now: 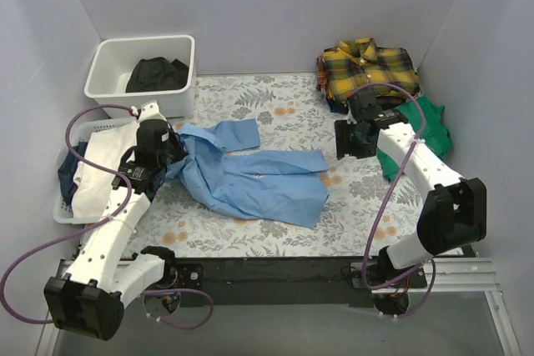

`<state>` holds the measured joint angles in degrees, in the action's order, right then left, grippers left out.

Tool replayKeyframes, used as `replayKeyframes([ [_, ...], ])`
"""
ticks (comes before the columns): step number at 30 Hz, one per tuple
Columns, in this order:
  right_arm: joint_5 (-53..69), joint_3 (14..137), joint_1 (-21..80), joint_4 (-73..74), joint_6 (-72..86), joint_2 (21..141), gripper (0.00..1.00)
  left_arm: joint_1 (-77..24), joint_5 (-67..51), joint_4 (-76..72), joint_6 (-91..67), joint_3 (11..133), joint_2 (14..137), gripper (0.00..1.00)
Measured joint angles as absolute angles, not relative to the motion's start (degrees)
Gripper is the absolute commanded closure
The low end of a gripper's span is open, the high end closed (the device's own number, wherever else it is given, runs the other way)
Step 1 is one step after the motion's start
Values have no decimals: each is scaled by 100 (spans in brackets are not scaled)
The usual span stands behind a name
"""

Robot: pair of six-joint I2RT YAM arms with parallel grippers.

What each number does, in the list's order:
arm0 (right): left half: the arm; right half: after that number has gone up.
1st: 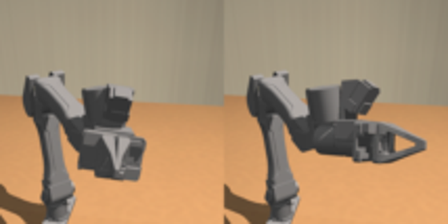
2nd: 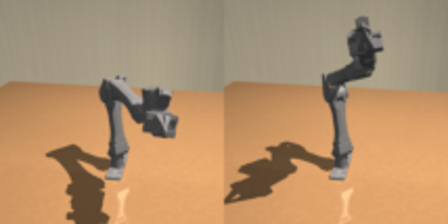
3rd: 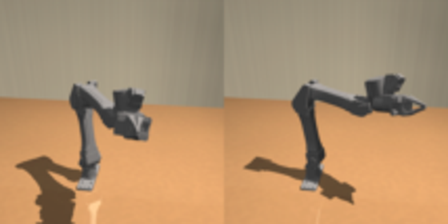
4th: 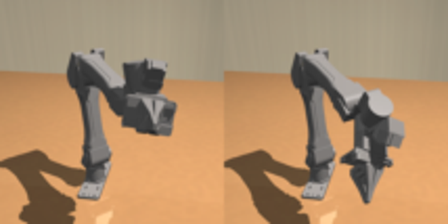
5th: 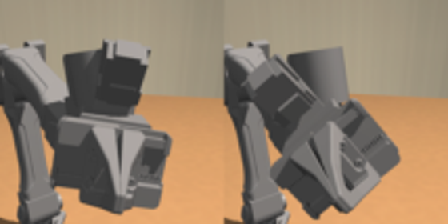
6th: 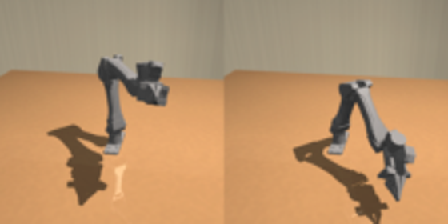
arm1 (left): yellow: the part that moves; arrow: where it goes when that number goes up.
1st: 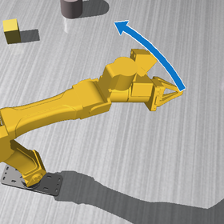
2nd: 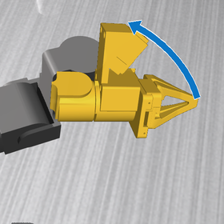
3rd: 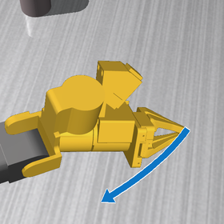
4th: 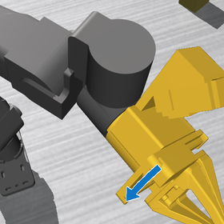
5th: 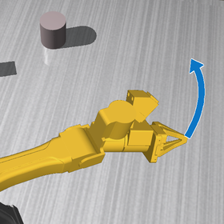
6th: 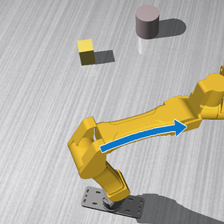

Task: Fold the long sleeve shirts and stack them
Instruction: Flatten the shirt out

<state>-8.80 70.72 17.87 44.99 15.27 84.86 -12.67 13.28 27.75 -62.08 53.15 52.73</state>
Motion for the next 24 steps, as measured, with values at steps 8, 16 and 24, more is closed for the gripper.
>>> replayKeyframes([
  [8,296,6134,3393,4442,1031,8396,34,-1258,1446,2849,-6394,5002,5717,100],
  [16,847,4895,3758,4617,1240,7883,33,-1258,1455,2814,-6440,4974,5717,100],
  [24,1487,4222,3872,3570,1487,7738,33,-1258,1455,2808,-6458,4869,5666,100],
])
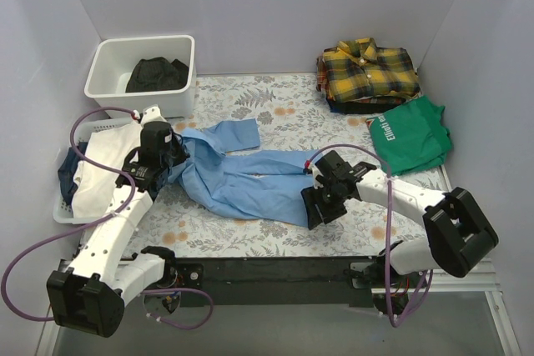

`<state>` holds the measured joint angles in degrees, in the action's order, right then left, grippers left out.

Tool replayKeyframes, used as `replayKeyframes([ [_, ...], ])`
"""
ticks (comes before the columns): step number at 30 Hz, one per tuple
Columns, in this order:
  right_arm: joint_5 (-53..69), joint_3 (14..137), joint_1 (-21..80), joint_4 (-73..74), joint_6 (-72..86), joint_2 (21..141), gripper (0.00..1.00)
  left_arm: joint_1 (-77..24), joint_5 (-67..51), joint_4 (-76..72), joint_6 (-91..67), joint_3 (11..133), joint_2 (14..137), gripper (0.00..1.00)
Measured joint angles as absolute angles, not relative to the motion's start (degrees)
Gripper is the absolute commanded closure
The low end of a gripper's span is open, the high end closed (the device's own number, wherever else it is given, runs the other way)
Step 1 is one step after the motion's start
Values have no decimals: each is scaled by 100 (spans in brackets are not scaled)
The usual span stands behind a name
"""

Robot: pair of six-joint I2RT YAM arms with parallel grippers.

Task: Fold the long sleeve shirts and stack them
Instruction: Flatten the shirt out

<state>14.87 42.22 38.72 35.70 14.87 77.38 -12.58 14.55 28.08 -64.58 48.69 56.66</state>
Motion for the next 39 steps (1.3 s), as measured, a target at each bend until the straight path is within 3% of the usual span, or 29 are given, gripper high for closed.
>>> replayKeyframes([
  [7,1404,4392,3903,2947,1798,8383,37,-1258,1455,2832,-6460,4864,5581,100],
  [10,1286,4665,3942,2731,1905,8720,71,-1258,1455,2864,-6460,4858,5537,100],
  [11,1229,4731,3957,2650,1946,8838,95,-1258,1457,2875,-6460,4856,5520,100],
  [12,1212,4775,3972,2613,1946,8908,99,-1258,1457,2884,-6460,4856,5502,100],
  [20,425,4858,4139,2919,2112,8799,99,-1258,1594,3105,-6442,5015,5435,100],
  [27,-937,5564,4128,3935,2045,7461,99,-1258,1852,3293,-6235,6230,5649,100],
  [39,-3804,7085,4080,3564,1214,6121,99,-1258,2368,3151,-5583,7666,5675,100],
])
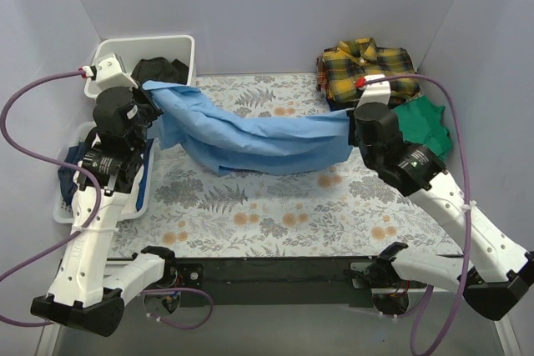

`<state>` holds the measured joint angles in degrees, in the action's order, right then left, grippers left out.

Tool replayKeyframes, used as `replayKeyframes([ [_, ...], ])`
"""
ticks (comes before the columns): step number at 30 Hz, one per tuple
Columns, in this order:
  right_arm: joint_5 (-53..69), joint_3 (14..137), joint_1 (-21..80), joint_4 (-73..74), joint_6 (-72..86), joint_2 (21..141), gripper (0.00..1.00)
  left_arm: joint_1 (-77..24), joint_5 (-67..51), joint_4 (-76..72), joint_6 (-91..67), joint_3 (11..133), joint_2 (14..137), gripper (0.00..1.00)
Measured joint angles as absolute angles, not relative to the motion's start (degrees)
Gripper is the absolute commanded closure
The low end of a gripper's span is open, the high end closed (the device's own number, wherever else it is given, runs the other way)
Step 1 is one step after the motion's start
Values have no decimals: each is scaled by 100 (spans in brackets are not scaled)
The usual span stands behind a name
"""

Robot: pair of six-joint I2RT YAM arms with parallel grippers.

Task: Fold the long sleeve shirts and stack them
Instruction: Flatten the shirt out

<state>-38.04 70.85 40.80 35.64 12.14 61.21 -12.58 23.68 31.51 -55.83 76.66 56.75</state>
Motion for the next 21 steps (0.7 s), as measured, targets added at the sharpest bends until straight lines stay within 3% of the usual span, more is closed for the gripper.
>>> replayKeyframes([
  [10,-5024,7194,3942,952,-569,5334,99,-1275,2493,3120,-5229,8941,5669,100],
  [21,-4421,8534,3944,-541,-1636,5120,99,-1376,1802,2552,-4768,10125,5179,100],
])
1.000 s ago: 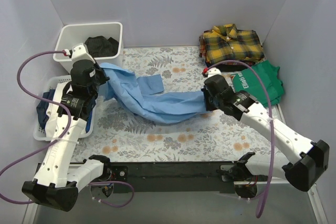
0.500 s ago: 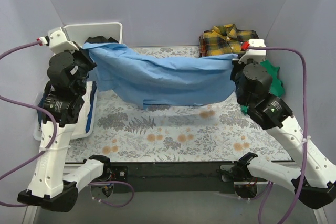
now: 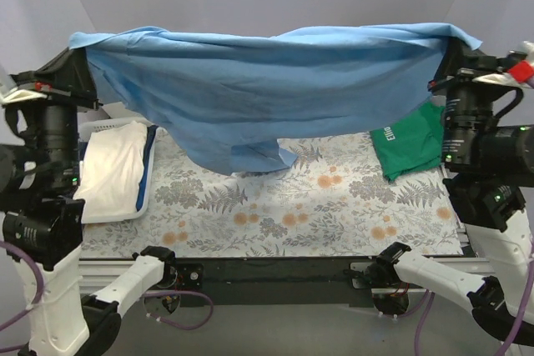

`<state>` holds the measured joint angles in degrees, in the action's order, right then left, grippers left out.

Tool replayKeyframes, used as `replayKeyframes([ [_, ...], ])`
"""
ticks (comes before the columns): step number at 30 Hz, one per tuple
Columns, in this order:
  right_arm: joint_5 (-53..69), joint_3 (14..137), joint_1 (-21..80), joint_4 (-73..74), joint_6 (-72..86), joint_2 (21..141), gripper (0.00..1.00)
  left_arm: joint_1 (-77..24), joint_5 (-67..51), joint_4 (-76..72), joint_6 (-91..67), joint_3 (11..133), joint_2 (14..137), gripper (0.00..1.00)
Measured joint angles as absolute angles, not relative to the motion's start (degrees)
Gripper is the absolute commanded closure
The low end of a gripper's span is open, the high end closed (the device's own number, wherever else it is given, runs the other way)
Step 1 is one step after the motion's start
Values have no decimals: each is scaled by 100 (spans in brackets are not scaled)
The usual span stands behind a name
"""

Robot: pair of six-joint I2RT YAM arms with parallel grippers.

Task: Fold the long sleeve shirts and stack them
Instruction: Flatten the shirt out

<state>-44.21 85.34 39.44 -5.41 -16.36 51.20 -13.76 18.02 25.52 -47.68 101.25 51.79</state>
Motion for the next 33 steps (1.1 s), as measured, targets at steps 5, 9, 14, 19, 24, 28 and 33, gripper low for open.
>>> replayKeyframes([
  [5,-3922,8971,3944,-786,-1767,5057,99,-1404,1387,2088,-4475,10624,5065,100],
  [9,-3850,9113,3944,-880,-1831,5199,99,-1498,1444,1763,-4342,10689,5186,100],
  [14,-4165,9198,3933,-897,-1861,5966,99,-1511,1719,1498,-4346,10772,6250,100],
  [19,-4160,9137,3752,-720,-1765,6796,99,-1514,1741,1494,-4425,10774,7647,100],
  [24,-3656,9129,2827,-246,-1229,7293,99,-1511,1708,1702,-4484,11273,9006,100],
  [28,-3267,9649,2154,14,-849,7555,99,-1487,1579,1750,-4521,12331,9776,100],
  [33,-2926,10162,1970,-121,-733,7550,99,-1406,1472,1608,-4517,13074,9765,100],
])
